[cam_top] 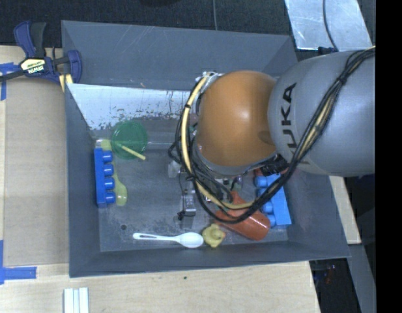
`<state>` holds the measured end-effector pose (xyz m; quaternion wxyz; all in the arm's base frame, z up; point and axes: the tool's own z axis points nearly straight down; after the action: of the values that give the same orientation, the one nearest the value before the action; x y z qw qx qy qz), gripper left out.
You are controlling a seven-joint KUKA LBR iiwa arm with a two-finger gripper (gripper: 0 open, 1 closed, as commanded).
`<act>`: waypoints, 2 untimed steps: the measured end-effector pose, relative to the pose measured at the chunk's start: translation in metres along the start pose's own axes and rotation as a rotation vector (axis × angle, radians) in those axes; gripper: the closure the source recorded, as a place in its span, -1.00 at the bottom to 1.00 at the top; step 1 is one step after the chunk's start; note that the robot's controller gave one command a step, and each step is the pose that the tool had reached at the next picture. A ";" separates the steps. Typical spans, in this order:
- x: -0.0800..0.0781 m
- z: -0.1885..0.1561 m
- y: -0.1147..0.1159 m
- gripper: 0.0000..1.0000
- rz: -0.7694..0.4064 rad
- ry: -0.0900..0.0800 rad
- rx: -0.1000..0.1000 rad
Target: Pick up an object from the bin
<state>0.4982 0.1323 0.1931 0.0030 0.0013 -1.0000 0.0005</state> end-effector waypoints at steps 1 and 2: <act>-0.002 -0.005 0.000 -1.00 0.002 -0.008 -0.002; 0.008 -0.026 -0.066 -1.00 -0.014 -0.007 -0.001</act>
Offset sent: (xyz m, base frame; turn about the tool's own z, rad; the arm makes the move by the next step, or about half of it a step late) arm -0.0084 -0.0683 0.0264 -0.0124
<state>0.4906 0.0663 0.2191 -0.0004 0.0081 -1.0000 -0.0001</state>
